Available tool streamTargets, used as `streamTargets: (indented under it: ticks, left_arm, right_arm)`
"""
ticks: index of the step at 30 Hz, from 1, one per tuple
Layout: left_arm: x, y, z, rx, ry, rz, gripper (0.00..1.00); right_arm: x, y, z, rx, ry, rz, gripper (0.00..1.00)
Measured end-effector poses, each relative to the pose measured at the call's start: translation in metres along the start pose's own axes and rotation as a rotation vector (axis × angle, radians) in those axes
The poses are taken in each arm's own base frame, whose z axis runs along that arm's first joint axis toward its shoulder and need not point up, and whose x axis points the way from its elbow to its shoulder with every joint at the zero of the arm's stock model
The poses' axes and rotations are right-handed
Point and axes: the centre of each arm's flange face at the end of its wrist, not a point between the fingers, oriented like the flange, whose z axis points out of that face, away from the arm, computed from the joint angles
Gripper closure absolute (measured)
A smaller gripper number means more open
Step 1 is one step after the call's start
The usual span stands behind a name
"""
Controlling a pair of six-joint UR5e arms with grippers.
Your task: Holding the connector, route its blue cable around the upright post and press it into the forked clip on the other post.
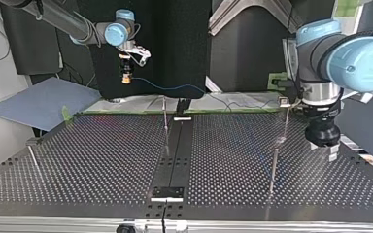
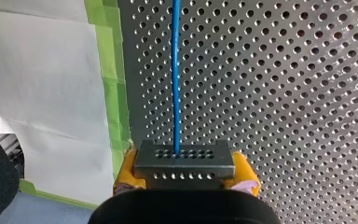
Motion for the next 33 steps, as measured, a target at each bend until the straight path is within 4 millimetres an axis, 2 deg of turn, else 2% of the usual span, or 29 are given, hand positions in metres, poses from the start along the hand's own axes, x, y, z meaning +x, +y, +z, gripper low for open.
streamTargets:
  ticks: [8,13,16,19,22,28,33]
  left_arm:
    - [-0.051,-0.018,-0.029,0.089,-0.044,0.042,0.00]
    - [-0.084,-0.033,-0.057,0.164,-0.075,0.073,0.00]
    - [-0.096,-0.040,-0.074,0.196,-0.082,0.080,0.00]
    - [-0.092,-0.043,-0.083,0.200,-0.056,0.085,0.00]
    - [-0.077,-0.045,-0.089,0.192,-0.008,0.092,0.00]
    - [-0.049,-0.051,-0.093,0.181,0.087,0.117,0.00]
    - [-0.031,-0.054,-0.089,0.175,0.160,0.156,0.00]
  right_arm:
    - [0.001,-0.002,0.000,0.007,0.002,0.000,1.00]
    - [0.000,-0.003,0.000,0.009,0.001,-0.002,1.00]
    - [0.000,-0.004,0.000,0.011,0.002,-0.003,1.00]
    - [0.001,-0.004,0.000,0.012,0.006,-0.001,1.00]
    - [0.001,-0.004,0.000,0.015,0.007,0.000,1.00]
    - [0.000,-0.005,-0.001,0.016,0.001,-0.002,1.00]
    - [0.000,-0.006,-0.001,0.018,0.000,-0.003,1.00]
